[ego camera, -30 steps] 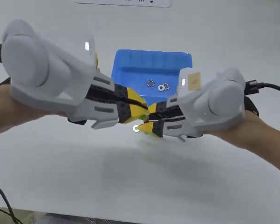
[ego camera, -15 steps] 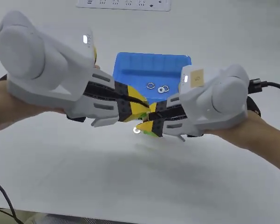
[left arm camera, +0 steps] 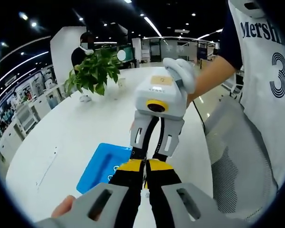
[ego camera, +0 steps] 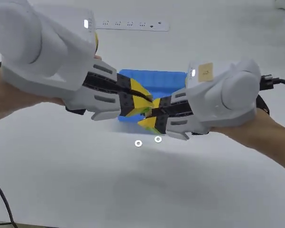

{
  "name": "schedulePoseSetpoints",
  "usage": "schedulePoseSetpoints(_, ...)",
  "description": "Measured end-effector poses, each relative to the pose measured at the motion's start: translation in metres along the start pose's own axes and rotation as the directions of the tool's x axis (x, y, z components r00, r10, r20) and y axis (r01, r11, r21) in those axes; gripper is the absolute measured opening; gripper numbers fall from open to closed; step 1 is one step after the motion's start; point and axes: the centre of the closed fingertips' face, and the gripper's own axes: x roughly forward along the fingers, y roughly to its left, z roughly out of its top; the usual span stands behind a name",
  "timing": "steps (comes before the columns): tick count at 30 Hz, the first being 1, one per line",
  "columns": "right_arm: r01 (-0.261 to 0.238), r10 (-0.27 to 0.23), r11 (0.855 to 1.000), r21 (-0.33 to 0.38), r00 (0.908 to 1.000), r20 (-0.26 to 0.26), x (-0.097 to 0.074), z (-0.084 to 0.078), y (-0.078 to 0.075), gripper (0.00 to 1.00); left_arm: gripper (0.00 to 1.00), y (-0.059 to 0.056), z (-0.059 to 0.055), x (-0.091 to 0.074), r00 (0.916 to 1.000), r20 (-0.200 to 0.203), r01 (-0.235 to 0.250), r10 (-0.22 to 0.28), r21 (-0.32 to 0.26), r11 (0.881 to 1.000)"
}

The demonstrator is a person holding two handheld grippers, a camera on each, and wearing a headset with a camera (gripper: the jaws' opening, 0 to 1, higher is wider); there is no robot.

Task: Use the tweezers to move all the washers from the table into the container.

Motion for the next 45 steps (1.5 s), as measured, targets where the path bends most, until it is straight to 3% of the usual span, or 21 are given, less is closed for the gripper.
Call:
schedulePoseSetpoints(11,0.062,-0.061,0.998,-0.028,0.9976,0.033,-0.011,0.02,-0.028,0.11,0.06,0.021,0.023,-0.007,0.9997,0.014,-0.02,0.019,0.062,0.998)
schedulePoseSetpoints(17,0.076,-0.075,0.996,-0.041,0.9968,0.026,-0.01,0.02,-0.046,0.11,0.06,0.039,0.023,-0.007,0.9992,0.024,-0.034,0.032,0.061,0.998)
schedulePoseSetpoints(22,0.078,-0.077,0.996,-0.04,0.9969,0.018,-0.001,0.016,-0.06,0.11,0.06,0.055,0.017,-0.002,0.999,0.021,-0.041,0.04,0.058,0.997)
schedulePoseSetpoints(23,0.077,-0.077,0.996,-0.036,0.9969,0.016,0.0,0.014,-0.063,0.11,0.06,0.062,0.011,0.001,0.9988,0.021,-0.045,0.044,0.054,0.998)
schedulePoseSetpoints(25,0.074,-0.074,0.997,-0.023,0.9972,0.014,0.005,0.009,-0.067,0.11,0.06,0.067,0.007,0.004,0.9989,0.013,-0.046,0.045,0.048,0.998)
schedulePoseSetpoints(29,0.068,-0.068,0.998,-0.013,0.9976,0.009,0.012,0.003,-0.073,0.11,0.06,0.073,0.0,0.009,0.9992,0.014,-0.039,0.038,0.035,0.999)
schedulePoseSetpoints(35,0.05,-0.05,0.999,0.011,0.9985,-0.025,0.025,-0.017,-0.079,0.11,0.06,0.083,-0.019,0.022,0.9998,0.002,-0.022,0.022,-0.002,1.0)
schedulePoseSetpoints(45,0.013,-0.011,0.999,0.05,0.9985,-0.053,0.043,-0.039,-0.081,0.11,0.06,0.089,-0.044,0.036,0.9999,-0.007,-0.01,0.009,-0.066,0.998)
